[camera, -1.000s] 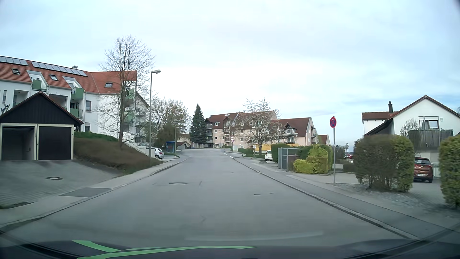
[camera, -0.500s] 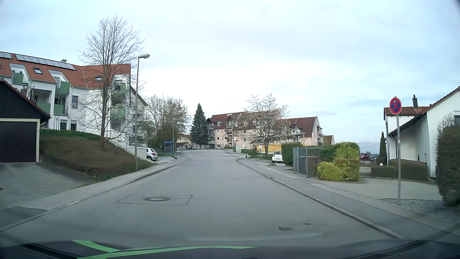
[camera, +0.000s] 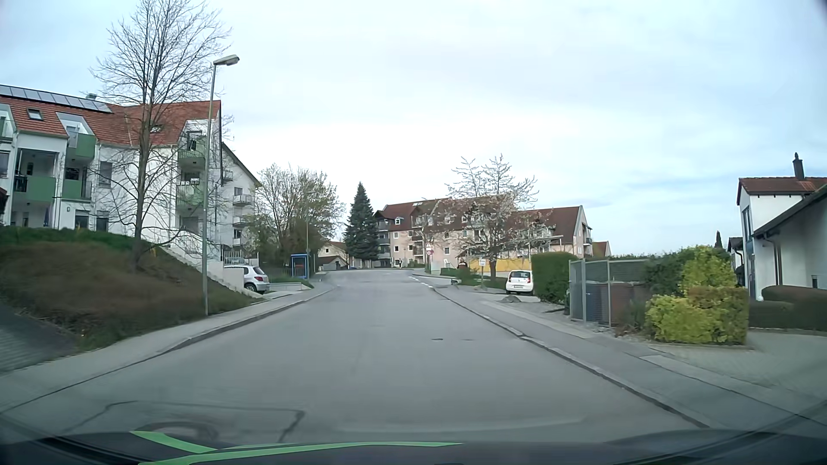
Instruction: Follow the waypoints while adhering to traffic rules and regulations
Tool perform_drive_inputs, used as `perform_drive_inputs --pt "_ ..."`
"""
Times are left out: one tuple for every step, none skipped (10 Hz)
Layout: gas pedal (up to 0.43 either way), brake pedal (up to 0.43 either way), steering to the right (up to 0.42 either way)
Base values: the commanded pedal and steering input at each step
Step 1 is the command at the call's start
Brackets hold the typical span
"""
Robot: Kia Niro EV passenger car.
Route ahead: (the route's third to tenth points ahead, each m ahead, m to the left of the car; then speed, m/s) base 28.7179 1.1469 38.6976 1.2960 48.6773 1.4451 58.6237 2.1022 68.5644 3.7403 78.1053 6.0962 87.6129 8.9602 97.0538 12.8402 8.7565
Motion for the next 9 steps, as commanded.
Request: perform_drive_inputs --pt "0.087 0.0 -0.012" --pt "0.098 0.0 -0.012" --pt "0.098 0.0 -0.012" --pt "0.098 0.0 -0.012" --pt "0.098 0.0 -0.011" --pt "0.098 0.0 -0.011" --pt "0.098 0.0 -0.011" --pt "0.098 0.0 -0.011" --pt "0.11 0.0 -0.011"
